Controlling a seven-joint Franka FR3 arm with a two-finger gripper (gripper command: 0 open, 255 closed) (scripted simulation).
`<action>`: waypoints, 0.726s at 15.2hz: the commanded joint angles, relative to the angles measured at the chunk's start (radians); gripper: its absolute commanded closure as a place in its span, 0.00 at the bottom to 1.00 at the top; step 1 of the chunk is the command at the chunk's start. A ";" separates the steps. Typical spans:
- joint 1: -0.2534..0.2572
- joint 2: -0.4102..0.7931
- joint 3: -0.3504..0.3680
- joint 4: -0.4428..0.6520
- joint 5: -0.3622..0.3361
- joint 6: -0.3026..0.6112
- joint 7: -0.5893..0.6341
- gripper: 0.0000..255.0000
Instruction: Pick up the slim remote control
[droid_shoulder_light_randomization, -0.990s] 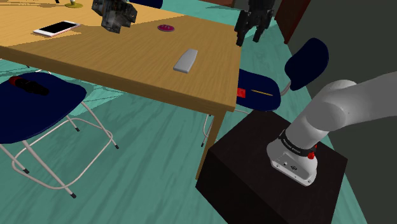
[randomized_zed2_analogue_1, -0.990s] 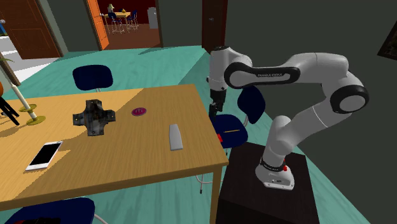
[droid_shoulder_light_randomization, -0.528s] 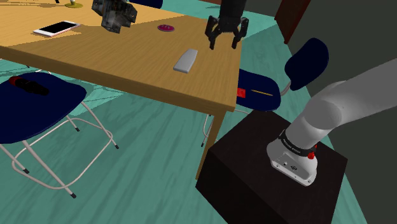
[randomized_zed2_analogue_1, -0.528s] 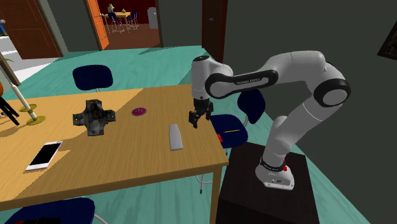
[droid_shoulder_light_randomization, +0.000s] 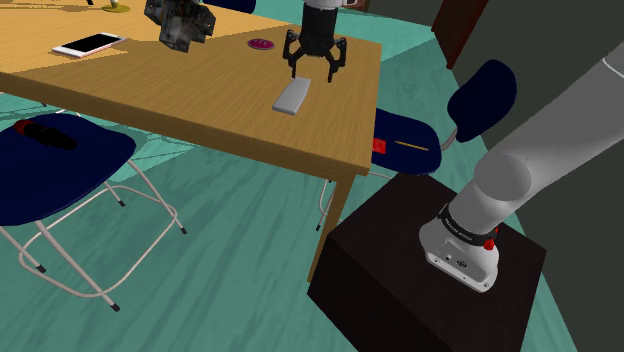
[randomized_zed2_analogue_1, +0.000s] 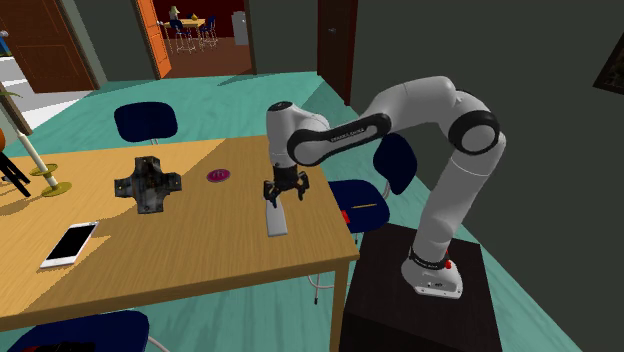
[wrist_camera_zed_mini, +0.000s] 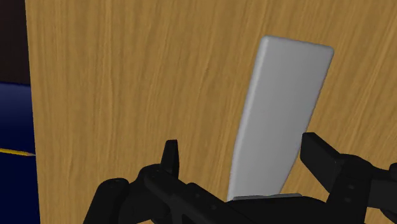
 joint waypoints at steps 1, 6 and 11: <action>-0.011 0.082 0.016 0.055 -0.035 0.020 0.118 0.00; -0.010 0.200 0.018 0.119 -0.092 0.064 0.260 0.00; -0.008 0.222 0.017 0.074 -0.104 0.127 0.268 0.00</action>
